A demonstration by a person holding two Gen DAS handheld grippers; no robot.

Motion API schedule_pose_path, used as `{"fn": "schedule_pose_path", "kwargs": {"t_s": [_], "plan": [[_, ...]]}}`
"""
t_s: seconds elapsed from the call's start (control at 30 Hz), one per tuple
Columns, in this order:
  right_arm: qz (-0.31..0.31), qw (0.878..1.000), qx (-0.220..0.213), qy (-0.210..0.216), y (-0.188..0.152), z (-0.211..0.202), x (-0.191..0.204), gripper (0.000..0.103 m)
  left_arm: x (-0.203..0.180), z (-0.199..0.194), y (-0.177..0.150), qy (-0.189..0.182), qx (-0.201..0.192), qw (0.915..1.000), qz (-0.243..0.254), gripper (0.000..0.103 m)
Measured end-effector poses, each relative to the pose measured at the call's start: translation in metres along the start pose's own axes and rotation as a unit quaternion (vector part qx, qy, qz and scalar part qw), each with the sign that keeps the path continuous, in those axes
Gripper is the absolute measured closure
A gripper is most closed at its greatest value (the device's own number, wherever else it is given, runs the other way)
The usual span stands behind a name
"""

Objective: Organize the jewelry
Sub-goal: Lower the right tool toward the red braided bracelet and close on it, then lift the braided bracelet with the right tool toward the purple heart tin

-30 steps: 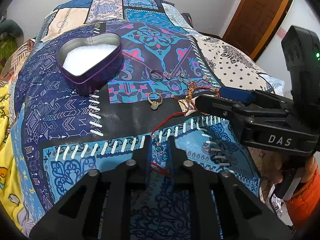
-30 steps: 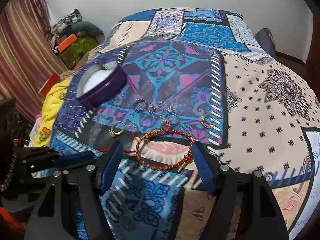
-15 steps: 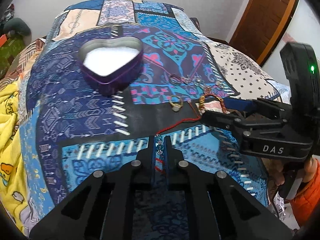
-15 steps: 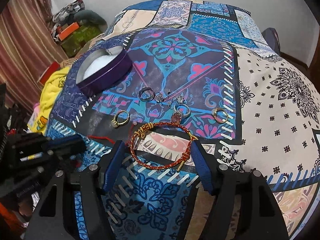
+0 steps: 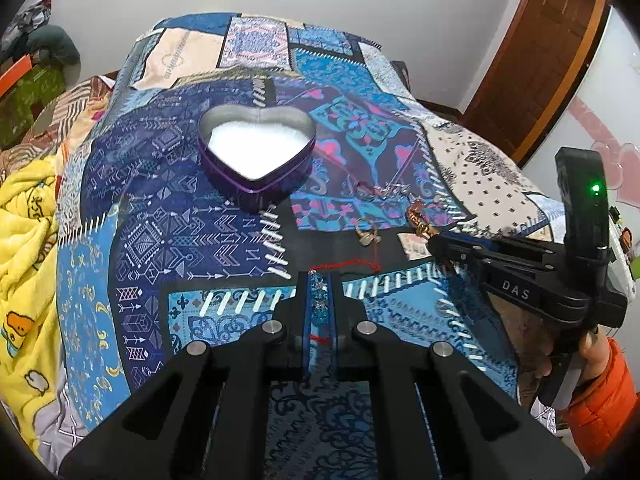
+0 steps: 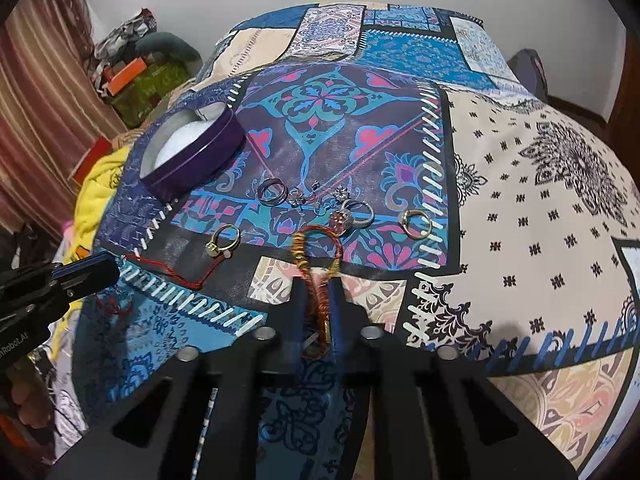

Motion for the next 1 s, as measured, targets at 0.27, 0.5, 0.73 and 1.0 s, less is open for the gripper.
{"fn": "schedule_pose_path", "kwargs": {"t_s": [0.27, 0.5, 0.73, 1.0], "plan": [[-0.001, 0.999, -0.032, 0.002, 0.008, -0.025, 0.013, 0.097, -0.007, -0.019, 0.016, -0.009, -0.032, 0.9995, 0.002, 0.097], [-0.032, 0.998, -0.055, -0.007, 0.022, -0.042, 0.029, 0.097, -0.006, -0.04, 0.037, -0.008, -0.068, 0.9976, 0.002, 0.097], [-0.043, 0.999, -0.012, -0.03, 0.014, -0.021, 0.024, 0.065, -0.001, -0.049, 0.044, -0.001, -0.085, 0.9964, 0.002, 0.097], [-0.012, 0.998, 0.027, -0.051, 0.009, 0.009, -0.004, 0.06, 0.001, -0.046, 0.039, -0.001, -0.079, 0.9969, -0.001, 0.097]]}}
Point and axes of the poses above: each gripper's, at about its wrist camera, not at the fingertips, and z roughly the way its jaws point, x to its left, y to its top, the point moved 6 cm from there along z, roughly the way its jaws point, and after that the axes turned 6 degrees about -x, right-handed, at the moved point
